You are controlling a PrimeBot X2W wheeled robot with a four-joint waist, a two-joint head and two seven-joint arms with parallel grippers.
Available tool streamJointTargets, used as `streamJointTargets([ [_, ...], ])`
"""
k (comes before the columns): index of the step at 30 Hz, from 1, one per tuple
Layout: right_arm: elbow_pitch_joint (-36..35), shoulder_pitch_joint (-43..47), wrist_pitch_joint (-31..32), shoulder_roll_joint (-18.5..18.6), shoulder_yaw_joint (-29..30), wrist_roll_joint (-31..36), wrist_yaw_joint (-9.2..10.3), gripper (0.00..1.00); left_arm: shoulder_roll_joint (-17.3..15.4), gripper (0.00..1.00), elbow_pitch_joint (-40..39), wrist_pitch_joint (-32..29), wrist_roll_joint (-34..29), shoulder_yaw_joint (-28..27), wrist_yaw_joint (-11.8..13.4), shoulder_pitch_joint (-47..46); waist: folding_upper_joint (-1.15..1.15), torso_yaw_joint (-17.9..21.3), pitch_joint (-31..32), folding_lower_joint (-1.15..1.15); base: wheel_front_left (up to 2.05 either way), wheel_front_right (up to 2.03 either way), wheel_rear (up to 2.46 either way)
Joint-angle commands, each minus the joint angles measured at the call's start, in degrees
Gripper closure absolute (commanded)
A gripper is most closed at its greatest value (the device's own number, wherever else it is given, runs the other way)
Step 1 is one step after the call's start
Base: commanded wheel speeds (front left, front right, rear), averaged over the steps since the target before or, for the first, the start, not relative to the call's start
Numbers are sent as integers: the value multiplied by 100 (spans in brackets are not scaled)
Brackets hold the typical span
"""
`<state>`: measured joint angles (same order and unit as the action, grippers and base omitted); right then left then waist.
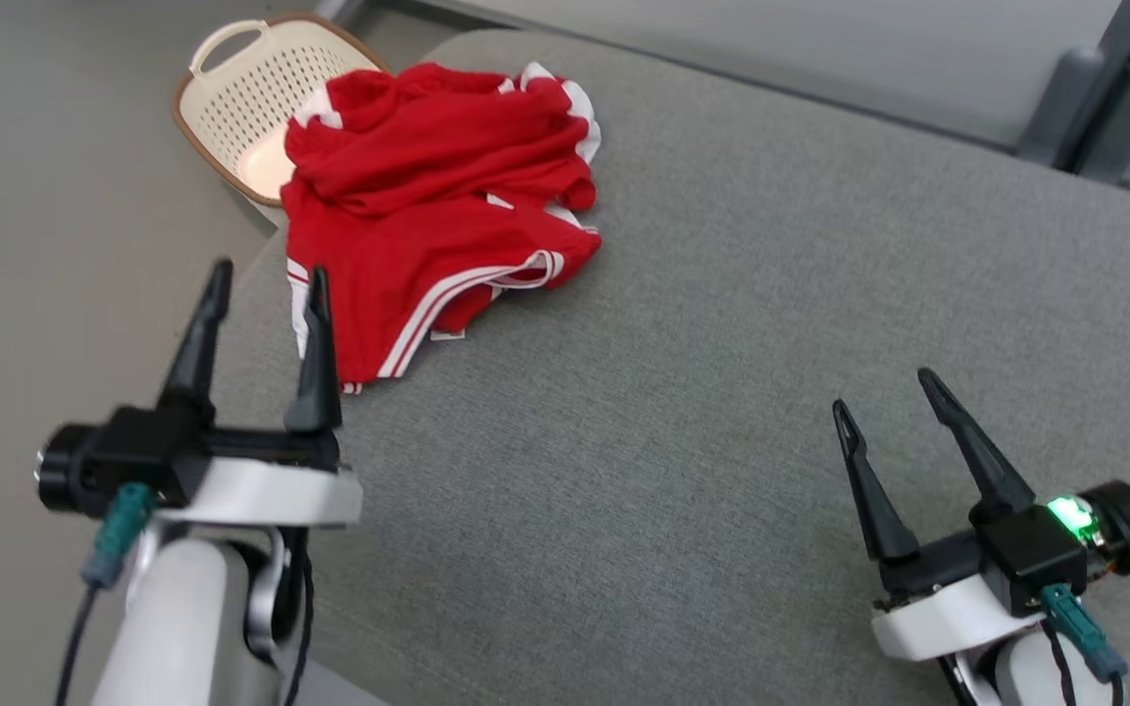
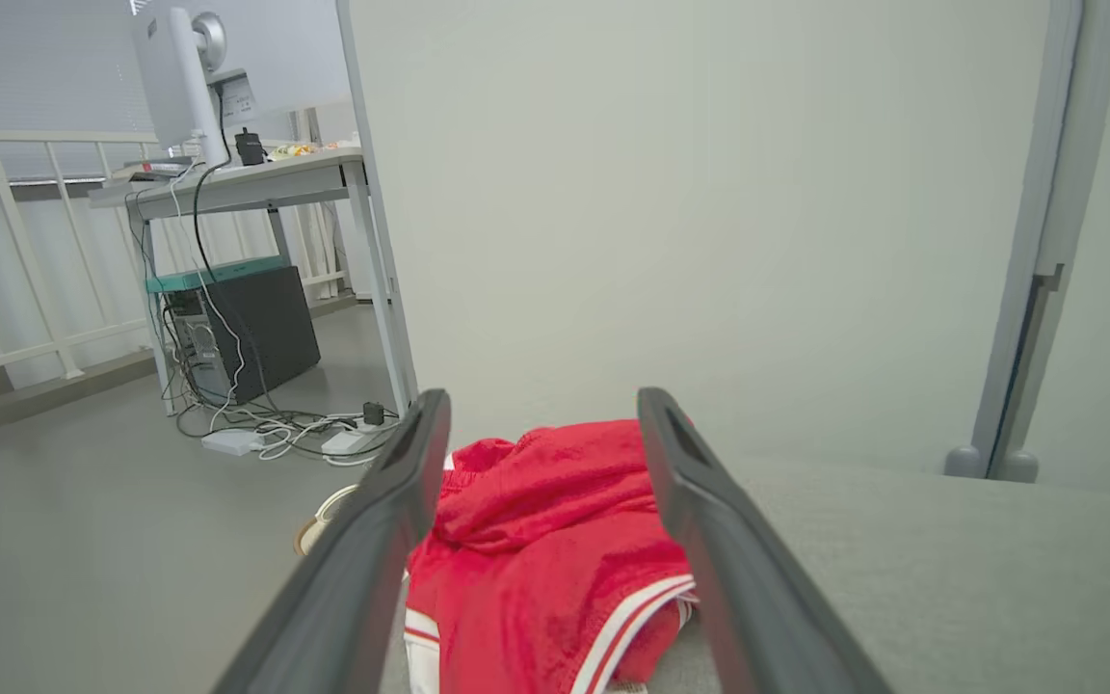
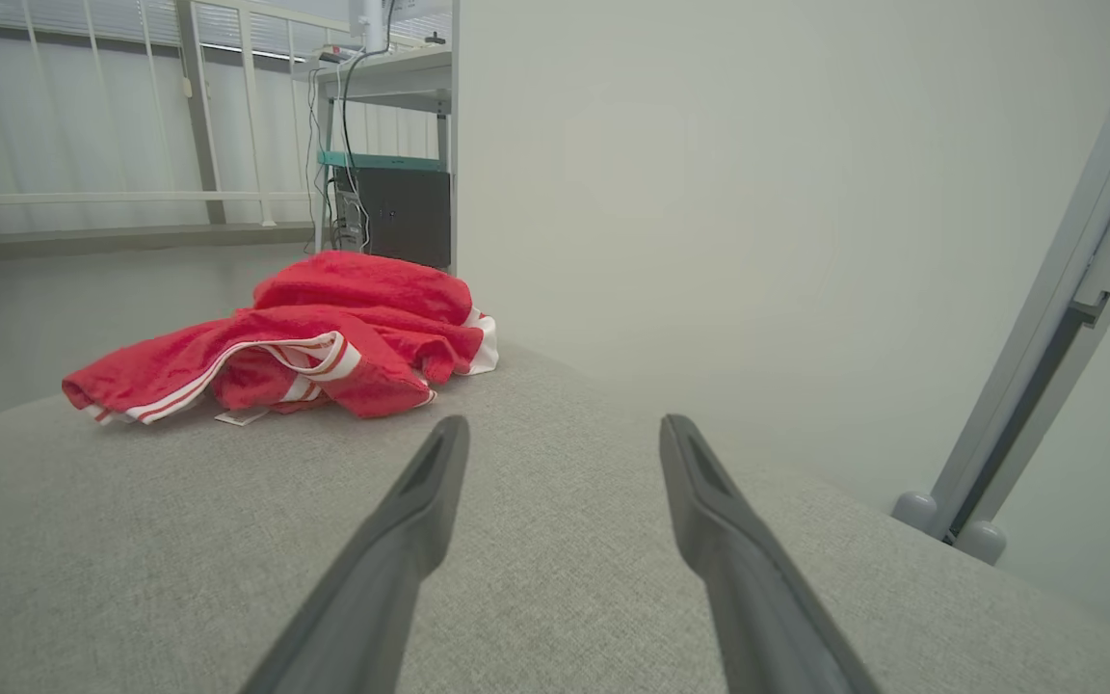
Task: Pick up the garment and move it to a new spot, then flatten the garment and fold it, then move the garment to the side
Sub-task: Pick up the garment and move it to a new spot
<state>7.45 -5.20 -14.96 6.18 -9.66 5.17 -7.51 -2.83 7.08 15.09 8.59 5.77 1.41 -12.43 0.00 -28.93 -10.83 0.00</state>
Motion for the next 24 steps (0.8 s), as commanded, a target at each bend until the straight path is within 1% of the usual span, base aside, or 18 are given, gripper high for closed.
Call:
streamJointTargets([
  [1,-24,-234,-35,169,-112,-14,4,0,-12,0,0,11,-49,-140,-74,-394,0,294,-735,0,0,0,0],
  [5,-60,-739,-35,498,-433,-46,4,0,-75,0,190,8,-99,-539,-329,-1321,0,571,-1297,0,0,0,0],
  [8,-134,-1120,-35,693,-638,-77,5,0,-209,0,602,8,-95,-748,-504,-1992,0,781,-1617,0,0,0,0],
  [10,-199,-1327,-35,785,-729,-84,5,0,-362,0,1009,8,-94,-823,-600,-2456,0,920,-1795,0,0,0,0],
  [12,-287,-1508,-35,884,-808,-95,5,0,-549,0,1613,-11,-58,-833,-663,-2936,0,1044,-1985,0,0,0,0],
  [14,-397,-1655,-35,1003,-871,-85,5,0,-653,0,2216,-227,103,-884,-723,-3486,0,1163,-2174,0,0,0,0],
  [18,-581,-1975,-35,1267,-1107,-105,6,0,-1059,0,3152,-782,418,-1031,-812,-4384,0,1533,-2512,0,0,0,0],
  [20,-659,-2137,-35,1365,-1236,-157,6,0,-1224,0,3535,-1077,617,-1096,-840,-4704,0,1723,-2639,0,0,0,0],
  [23,-884,-2387,-35,1471,-1418,-264,6,0,-1521,0,4034,-1563,815,-1043,-881,-5073,0,1977,-2795,0,0,0,0],
  [24,-1056,-2577,-34,1529,-1620,-321,6,0,-1708,0,4296,-1890,932,-959,-888,-5192,0,2181,-2862,0,0,0,0],
])
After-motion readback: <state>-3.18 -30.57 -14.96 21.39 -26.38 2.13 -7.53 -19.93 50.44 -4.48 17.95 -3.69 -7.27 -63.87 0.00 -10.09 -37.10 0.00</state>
